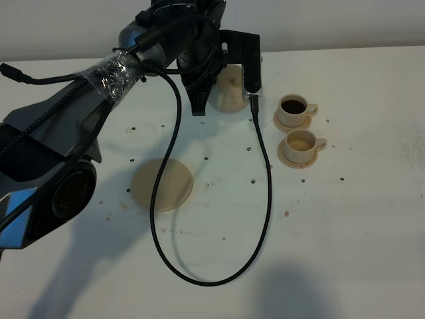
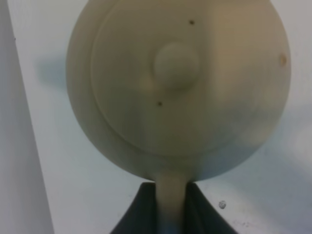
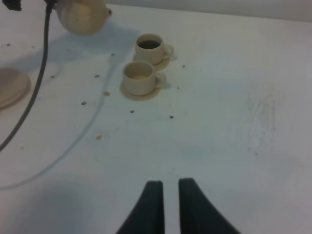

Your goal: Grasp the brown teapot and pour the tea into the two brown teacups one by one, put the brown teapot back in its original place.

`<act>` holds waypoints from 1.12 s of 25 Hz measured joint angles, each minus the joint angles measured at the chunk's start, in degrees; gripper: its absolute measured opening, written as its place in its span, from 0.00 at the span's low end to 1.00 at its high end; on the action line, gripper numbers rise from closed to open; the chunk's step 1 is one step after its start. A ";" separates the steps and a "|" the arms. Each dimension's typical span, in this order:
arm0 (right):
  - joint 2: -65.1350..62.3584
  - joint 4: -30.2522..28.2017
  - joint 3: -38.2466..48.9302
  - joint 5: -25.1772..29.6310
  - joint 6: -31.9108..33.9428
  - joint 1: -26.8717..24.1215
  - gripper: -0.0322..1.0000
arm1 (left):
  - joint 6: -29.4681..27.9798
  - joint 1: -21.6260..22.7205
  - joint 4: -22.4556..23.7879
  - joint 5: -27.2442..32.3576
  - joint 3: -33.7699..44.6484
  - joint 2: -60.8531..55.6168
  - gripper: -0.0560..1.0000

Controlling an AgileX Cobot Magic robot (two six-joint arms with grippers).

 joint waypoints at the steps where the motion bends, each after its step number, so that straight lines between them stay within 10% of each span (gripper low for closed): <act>1: 0.00 0.00 0.00 0.00 0.00 0.00 0.11 | 0.00 0.00 -0.07 0.02 0.00 0.00 0.13; 28: 0.00 0.00 0.00 0.00 0.00 0.00 0.11 | -1.04 -5.92 -5.57 3.12 -0.05 -1.90 0.13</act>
